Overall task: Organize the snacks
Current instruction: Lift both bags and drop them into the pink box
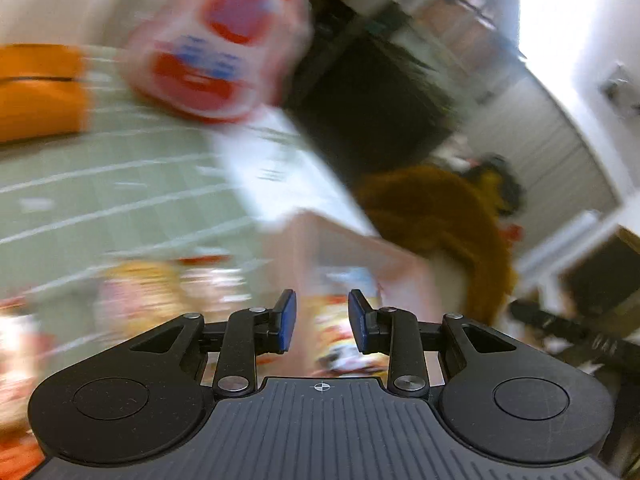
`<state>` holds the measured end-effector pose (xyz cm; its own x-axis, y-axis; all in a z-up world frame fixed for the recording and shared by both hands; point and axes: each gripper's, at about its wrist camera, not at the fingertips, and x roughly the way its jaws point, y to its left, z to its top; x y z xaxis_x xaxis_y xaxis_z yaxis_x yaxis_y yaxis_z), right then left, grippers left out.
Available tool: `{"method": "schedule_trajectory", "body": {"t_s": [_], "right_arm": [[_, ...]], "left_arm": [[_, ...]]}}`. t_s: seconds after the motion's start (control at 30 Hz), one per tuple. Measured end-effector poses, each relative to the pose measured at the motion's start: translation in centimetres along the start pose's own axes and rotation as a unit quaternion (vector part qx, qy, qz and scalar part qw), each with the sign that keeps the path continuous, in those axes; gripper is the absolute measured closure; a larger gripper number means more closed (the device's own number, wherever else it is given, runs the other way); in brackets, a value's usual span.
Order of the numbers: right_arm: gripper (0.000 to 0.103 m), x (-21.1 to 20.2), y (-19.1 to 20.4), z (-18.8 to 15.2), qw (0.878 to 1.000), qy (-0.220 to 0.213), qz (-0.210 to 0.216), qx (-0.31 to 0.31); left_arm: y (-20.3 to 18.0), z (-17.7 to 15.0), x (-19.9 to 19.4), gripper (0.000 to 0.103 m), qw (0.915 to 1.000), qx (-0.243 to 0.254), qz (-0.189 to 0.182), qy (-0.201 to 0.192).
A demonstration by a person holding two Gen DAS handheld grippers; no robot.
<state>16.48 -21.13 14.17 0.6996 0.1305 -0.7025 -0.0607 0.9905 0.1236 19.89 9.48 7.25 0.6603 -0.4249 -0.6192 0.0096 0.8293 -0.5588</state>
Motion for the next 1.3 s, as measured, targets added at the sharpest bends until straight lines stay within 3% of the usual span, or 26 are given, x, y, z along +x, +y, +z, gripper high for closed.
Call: {"method": "schedule_trajectory", "body": {"t_s": [0.07, 0.17, 0.27, 0.37, 0.5, 0.53, 0.63, 0.73, 0.97, 1.13, 1.23, 1.3], "right_arm": [[0.022, 1.3, 1.9, 0.4, 1.0, 0.006, 0.004, -0.013], [0.022, 3.1, 6.0, 1.2, 0.998, 0.02, 0.051, -0.025], [0.022, 6.0, 11.2, 1.5, 0.991, 0.065, 0.108, -0.038], [0.022, 9.4, 16.5, 1.2, 0.983, 0.104, 0.135, -0.062], [0.023, 14.1, 21.2, 0.4, 0.983, 0.121, 0.102, -0.09], [0.03, 15.2, 21.8, 0.6, 0.985, 0.12, 0.091, -0.088], [0.048, 18.8, 22.5, 0.9, 0.984, 0.142, 0.067, -0.083], [0.064, 20.1, 22.4, 0.2, 0.978, 0.163, 0.044, -0.122], [0.066, 17.0, 21.6, -2.7, 0.966, 0.202, 0.115, -0.116], [0.066, 13.1, 21.3, -7.0, 0.954, 0.215, 0.159, -0.135], [0.066, 11.8, 20.2, -9.3, 0.951, 0.225, 0.169, -0.124], [0.066, 10.5, 19.0, -10.5, 0.955, 0.209, 0.169, -0.122]], "left_arm": [[1.9, -1.0, -1.8, 0.07, 0.9983, -0.005, 0.057, -0.013], [3.8, -2.5, -3.9, 0.07, 0.9948, -0.015, 0.101, -0.007], [4.3, -4.1, -5.4, 0.07, 0.9934, -0.013, 0.114, -0.005], [4.8, -5.8, -6.5, 0.07, 0.9933, -0.01, 0.115, 0.002], [6.0, -7.5, -7.6, 0.07, 0.9935, -0.019, 0.112, 0.01], [6.3, -7.7, -7.8, 0.07, 0.994, -0.021, 0.107, 0.011], [7.0, -7.9, -8.4, 0.07, 0.9958, -0.03, 0.086, 0.009], [7.7, -7.4, -8.5, 0.07, 0.9961, -0.048, 0.074, -0.002], [8.6, -4.4, -8.2, 0.07, 0.9939, -0.067, 0.074, -0.047], [8.3, -2.8, -5.3, 0.07, 0.9921, -0.044, 0.114, -0.03], [7.2, -2.5, -3.4, 0.07, 0.9922, -0.008, 0.124, -0.01], [5.9, -2.8, -2.3, 0.07, 0.9909, 0.035, 0.129, 0.009]]}}
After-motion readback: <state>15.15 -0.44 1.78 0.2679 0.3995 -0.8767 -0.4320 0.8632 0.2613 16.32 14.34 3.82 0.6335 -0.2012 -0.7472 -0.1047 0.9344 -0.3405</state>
